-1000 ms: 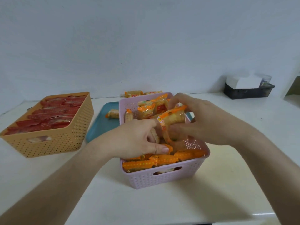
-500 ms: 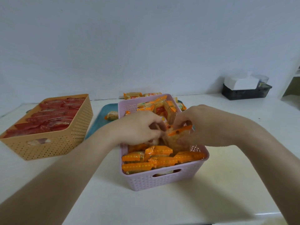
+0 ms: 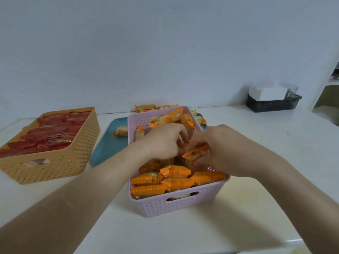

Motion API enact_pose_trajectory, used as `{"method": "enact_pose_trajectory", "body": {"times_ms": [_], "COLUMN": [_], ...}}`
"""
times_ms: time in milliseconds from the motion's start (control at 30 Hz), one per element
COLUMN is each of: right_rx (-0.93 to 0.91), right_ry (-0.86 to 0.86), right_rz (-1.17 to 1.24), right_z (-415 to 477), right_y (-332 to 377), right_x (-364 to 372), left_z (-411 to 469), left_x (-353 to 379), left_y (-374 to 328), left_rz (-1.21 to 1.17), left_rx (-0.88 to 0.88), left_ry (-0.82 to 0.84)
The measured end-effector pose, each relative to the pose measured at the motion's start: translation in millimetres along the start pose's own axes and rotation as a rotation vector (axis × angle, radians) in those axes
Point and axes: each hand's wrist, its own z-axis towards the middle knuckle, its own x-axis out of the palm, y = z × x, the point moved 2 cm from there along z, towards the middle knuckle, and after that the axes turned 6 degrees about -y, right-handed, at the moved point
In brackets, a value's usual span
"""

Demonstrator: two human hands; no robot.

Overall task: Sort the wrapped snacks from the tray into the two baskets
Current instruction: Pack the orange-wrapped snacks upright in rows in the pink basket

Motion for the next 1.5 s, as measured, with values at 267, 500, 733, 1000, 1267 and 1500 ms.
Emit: {"method": "enact_pose_trajectory", "body": {"times_ms": [267,500,733,1000,1267,1500], "right_rx": [-0.072,-0.093,-0.124,-0.084,-0.097,-0.167], "right_ry": [-0.132,0.097,0.054,0.127,0.112,0.213], "right_rz": [-0.074,-0.005,0.014,-0.003,-0.126,-0.153], "right_z": [-6.7,-7.0,-5.8,0.2,19.1,48.6], "right_y": [-0.6,-3.6,-6.8,-2.5,7.1,22.0], "right_x": [9.3,-9.3,-11.9,-11.2,-5.8,8.6], "left_z": [-12.0,-17.3,-30.6,-24.0,-8.6,-6.8], "left_x": [-16.7,-17.4,-12.1,-20.5,-13.7,-10.2], "left_y": [-3.0,-7.5,-16.1,10.5,27.3,20.8], "left_rz": [-0.278,-0.19,-0.078,-0.242,0.473,0.415], "left_rx": [0.068,0.126,0.162,0.023,0.052,0.026], "left_ry": [-0.146,-0.106,0.037,0.058,0.139,0.192]}}
